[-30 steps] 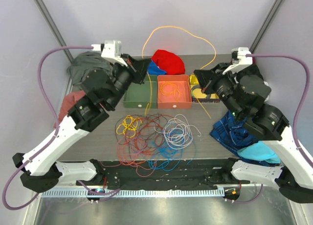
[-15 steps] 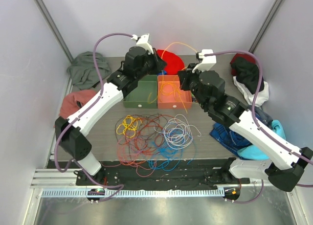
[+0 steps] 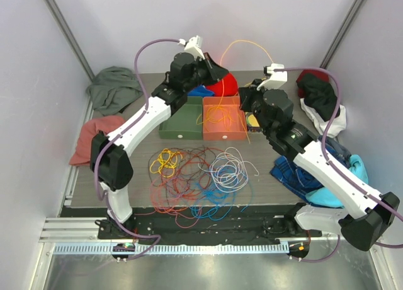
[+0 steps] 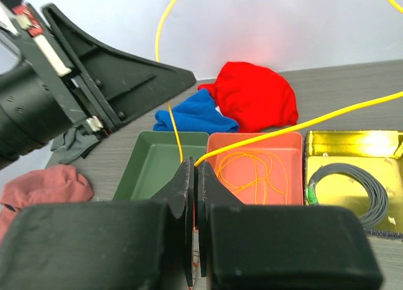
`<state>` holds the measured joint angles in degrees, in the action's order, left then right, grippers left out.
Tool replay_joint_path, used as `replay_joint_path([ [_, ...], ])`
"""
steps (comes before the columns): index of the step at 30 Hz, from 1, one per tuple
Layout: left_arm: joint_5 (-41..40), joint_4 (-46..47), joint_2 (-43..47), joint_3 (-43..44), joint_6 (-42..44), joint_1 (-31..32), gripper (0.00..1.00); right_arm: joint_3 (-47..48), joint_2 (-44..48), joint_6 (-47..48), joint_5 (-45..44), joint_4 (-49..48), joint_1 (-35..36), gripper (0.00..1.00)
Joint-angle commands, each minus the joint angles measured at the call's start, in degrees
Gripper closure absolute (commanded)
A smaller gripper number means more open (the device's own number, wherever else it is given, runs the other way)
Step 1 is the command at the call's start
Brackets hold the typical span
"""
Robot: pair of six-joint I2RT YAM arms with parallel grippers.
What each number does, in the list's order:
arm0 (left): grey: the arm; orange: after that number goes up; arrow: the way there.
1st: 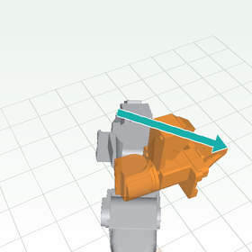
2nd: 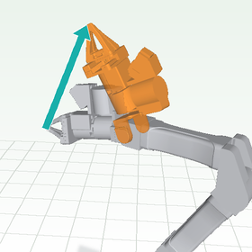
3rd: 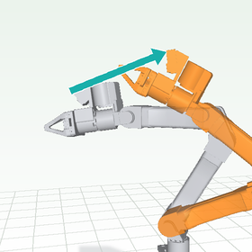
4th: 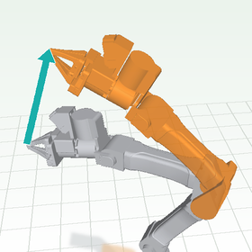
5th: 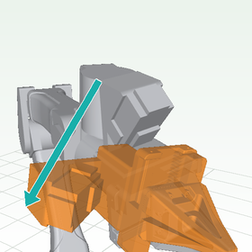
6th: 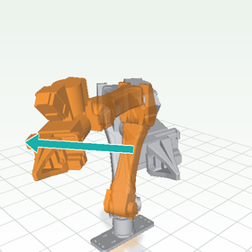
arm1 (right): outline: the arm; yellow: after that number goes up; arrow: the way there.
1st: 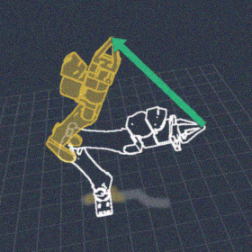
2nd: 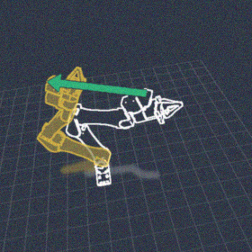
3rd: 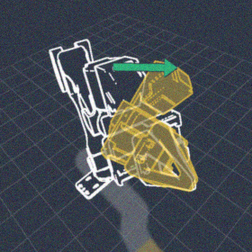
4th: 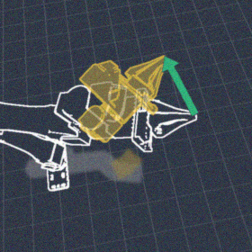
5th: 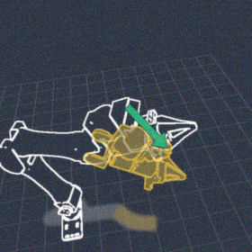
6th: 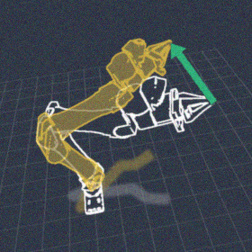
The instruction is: Untangle the cables
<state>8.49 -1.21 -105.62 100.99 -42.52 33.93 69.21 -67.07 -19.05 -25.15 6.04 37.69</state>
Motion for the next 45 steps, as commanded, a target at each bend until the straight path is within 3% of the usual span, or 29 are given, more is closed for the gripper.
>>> replay_joint_path([
  [1, 2.32, 6.65, -2.99, 0.18, -2.91, -0.45, 1.0, -2.32, 1.85, -2.92, 2.73, -4.99, -2.0, 0.99],
  [6, 4.15, 16.03, -7.75, -5.35, -6.69, -0.97, 1.0, -4.87, 1.77, -3.45, 3.44, -5.78, -2.89, 0.99],
  [10, 7.14, 19.66, -10.83, -4.23, -10.82, -1.33, 1.0, -5.93, 2.38, -3.1, 3.44, -7.71, -3.5, 0.99],
  [28, 9.18, 18.18, -9.07, 10.54, -15.13, -1.24, 1.0, -8.04, 7.22, -3.89, 4.41, -8.42, -3.85, 0.99],
  [39, 6.28, 19.94, -13.2, -3.42, -14.96, -1.41, 1.0, -9.97, 7.13, -3.8, 3.96, -9.03, -4.38, 0.99],
  [45, -1.8, 9.84, -13.64, -8.17, -7.85, -1.24, 1.0, -10.85, 6.34, -3.89, 3.88, -10.43, -5.0, 0.99],
])
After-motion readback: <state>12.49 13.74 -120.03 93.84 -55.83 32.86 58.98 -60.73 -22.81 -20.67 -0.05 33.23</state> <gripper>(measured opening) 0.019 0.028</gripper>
